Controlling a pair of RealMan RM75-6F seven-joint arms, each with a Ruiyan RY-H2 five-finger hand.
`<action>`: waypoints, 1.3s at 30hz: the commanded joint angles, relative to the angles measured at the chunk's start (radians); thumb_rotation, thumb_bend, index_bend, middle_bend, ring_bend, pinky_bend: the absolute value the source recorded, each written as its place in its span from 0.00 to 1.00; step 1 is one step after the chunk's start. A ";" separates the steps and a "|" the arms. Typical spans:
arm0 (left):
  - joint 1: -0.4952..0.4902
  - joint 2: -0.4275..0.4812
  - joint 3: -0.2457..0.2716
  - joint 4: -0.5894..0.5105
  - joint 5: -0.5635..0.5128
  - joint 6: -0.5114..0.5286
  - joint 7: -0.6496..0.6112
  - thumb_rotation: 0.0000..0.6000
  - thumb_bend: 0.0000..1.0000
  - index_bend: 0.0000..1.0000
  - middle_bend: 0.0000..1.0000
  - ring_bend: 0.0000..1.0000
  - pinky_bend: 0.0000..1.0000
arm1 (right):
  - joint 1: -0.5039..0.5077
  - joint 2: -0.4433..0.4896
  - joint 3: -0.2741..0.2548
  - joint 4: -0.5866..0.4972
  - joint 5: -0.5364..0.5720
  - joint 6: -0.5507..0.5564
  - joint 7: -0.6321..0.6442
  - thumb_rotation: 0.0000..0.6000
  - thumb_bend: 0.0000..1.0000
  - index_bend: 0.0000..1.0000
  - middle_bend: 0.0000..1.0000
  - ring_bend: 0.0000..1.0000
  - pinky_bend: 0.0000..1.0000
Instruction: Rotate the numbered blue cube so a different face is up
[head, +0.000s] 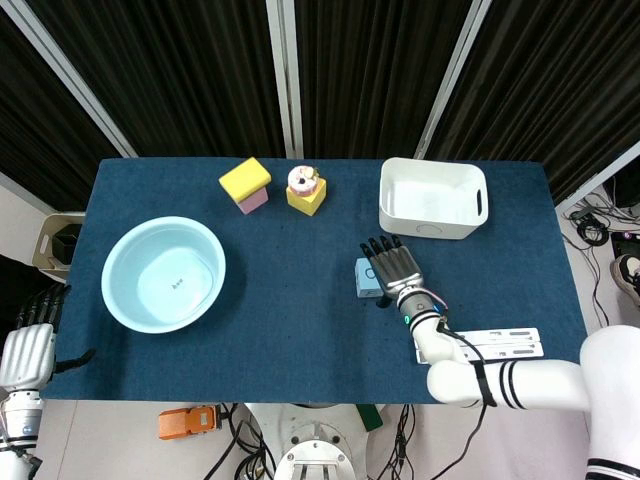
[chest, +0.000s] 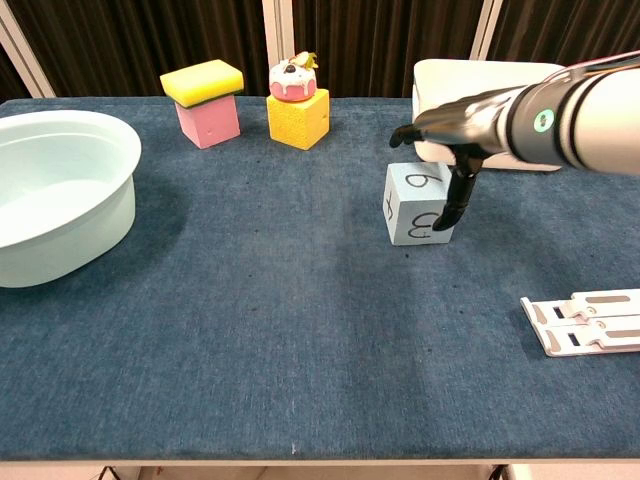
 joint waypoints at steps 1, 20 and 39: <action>-0.001 -0.002 0.000 0.004 0.000 -0.002 -0.002 1.00 0.00 0.01 0.00 0.00 0.00 | 0.038 -0.054 -0.006 0.039 0.055 0.043 -0.051 0.89 0.24 0.19 0.13 0.01 0.00; 0.012 -0.009 0.003 0.028 -0.013 -0.004 -0.022 1.00 0.01 0.01 0.00 0.00 0.00 | -0.086 -0.121 0.055 0.141 -0.232 -0.019 0.291 0.89 0.37 0.61 0.41 0.26 0.07; -0.003 -0.024 -0.001 0.018 -0.010 -0.025 -0.010 1.00 0.01 0.01 0.00 0.00 0.00 | -0.430 -0.267 0.012 0.625 -1.134 0.060 1.695 0.88 0.38 0.55 0.42 0.23 0.09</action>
